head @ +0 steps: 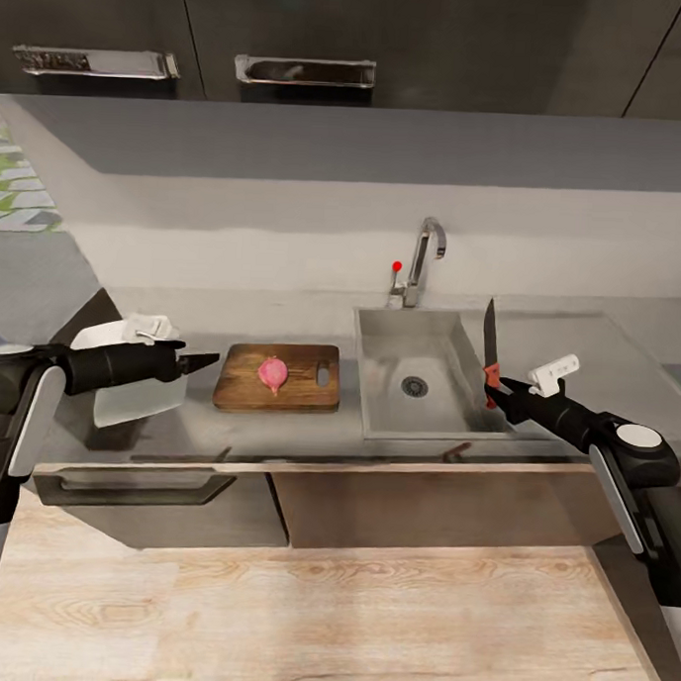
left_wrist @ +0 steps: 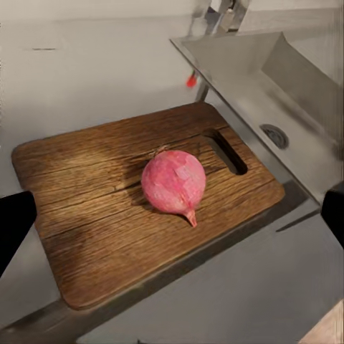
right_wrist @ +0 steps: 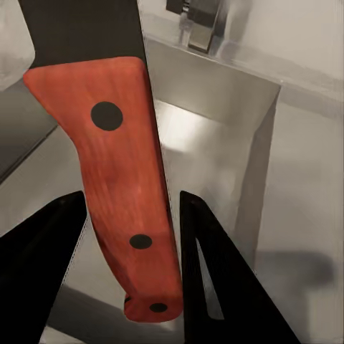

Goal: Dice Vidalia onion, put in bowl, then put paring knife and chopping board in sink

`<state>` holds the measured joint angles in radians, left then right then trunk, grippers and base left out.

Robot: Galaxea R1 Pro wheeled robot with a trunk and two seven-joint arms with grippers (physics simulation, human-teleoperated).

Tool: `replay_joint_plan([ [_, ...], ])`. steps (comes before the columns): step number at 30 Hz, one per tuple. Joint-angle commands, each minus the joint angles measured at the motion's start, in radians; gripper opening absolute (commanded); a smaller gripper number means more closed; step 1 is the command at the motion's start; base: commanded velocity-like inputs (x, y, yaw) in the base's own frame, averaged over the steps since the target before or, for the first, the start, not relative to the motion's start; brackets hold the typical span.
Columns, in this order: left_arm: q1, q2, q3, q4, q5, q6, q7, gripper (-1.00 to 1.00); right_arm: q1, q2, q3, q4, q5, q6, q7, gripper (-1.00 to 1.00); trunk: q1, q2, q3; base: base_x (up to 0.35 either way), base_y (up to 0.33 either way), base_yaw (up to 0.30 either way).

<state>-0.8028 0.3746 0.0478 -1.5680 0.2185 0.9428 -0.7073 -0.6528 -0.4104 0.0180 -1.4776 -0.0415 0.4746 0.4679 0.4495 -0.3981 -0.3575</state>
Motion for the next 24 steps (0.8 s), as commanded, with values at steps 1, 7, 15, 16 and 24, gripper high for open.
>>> replay_joint_plan([
  [1,-0.001,-0.002,0.001,0.005,-0.001,0.004,-0.004,1.0,-0.001,-0.001,0.001,-0.001,-0.004,0.008,0.0,-1.0,0.001,-0.002,-0.002,-0.013,0.08,0.039],
  [7,-0.001,-0.026,0.001,0.041,0.001,0.006,-0.004,1.0,-0.001,-0.001,0.021,-0.001,0.035,0.009,-0.009,-1.0,0.001,-0.002,-0.002,-0.003,0.02,0.164],
  [15,-0.001,-0.077,0.0,0.035,0.002,0.008,-0.03,1.0,-0.001,-0.005,0.031,-0.003,0.369,0.01,-0.02,-1.0,0.001,-0.002,-0.002,0.0,0.002,0.106],
  [16,-0.001,-0.088,0.0,0.033,0.001,0.008,-0.038,1.0,-0.001,-0.006,0.032,-0.002,0.501,0.01,-0.021,-1.0,0.001,-0.002,-0.002,0.0,0.0,0.017],
  [24,-0.001,-0.116,0.001,0.03,0.002,0.01,-0.054,1.0,-0.001,-0.007,0.036,-0.002,0.97,0.002,-0.002,-1.0,0.001,-0.002,-0.002,0.0,0.0,0.004],
])
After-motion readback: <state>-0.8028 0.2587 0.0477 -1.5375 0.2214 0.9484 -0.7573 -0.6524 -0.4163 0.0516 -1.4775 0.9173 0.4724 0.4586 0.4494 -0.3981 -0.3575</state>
